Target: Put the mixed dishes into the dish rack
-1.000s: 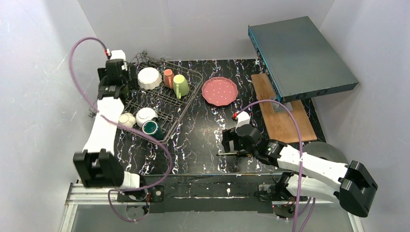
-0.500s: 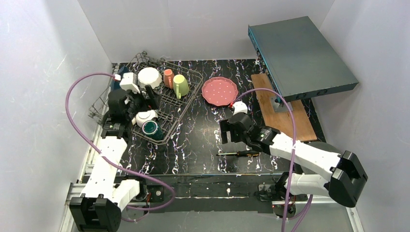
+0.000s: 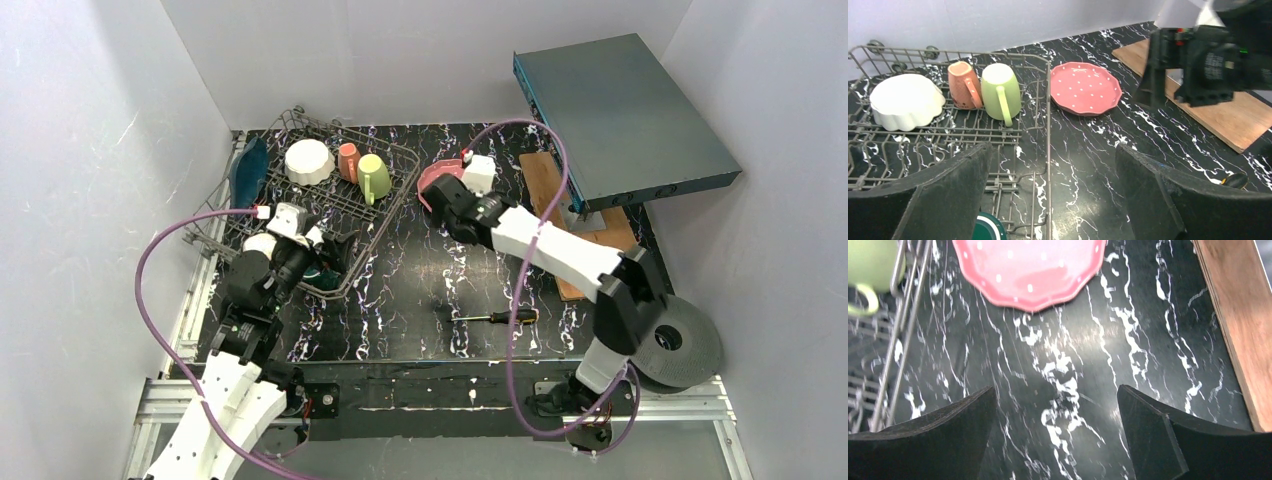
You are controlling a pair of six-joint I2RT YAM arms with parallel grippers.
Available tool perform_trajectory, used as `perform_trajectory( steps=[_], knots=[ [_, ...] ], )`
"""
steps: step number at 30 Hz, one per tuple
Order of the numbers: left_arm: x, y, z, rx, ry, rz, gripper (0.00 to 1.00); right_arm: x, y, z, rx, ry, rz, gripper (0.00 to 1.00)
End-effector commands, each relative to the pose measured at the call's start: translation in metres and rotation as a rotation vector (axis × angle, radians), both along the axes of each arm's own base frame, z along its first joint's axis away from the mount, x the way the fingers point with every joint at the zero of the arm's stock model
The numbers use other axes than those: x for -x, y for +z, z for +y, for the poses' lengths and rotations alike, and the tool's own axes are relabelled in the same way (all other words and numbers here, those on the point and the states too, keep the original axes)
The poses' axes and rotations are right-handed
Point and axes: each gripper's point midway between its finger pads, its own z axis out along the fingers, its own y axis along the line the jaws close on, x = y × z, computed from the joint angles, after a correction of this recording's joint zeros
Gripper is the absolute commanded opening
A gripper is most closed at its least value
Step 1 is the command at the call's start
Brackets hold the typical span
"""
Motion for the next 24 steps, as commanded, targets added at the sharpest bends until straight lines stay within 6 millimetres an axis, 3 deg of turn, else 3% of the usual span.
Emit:
perform_trajectory(
  steps=[1,4,14,24],
  knots=[
    [-0.001,0.008,0.007,-0.042,0.049,-0.061,0.92,-0.039,0.006,-0.008,-0.01,-0.178,-0.027,0.98],
    [0.001,0.007,-0.001,-0.052,0.008,-0.057,0.91,-0.058,0.004,-0.006,-0.041,-0.238,-0.035,0.98],
    [0.006,0.011,-0.006,-0.045,-0.025,-0.079,0.91,-0.095,-0.013,-0.005,-0.112,-0.361,-0.042,0.97],
    [0.005,0.009,-0.001,-0.057,0.01,-0.073,0.9,-0.12,-0.056,-0.014,-0.136,-0.449,0.047,0.95]
  ],
)
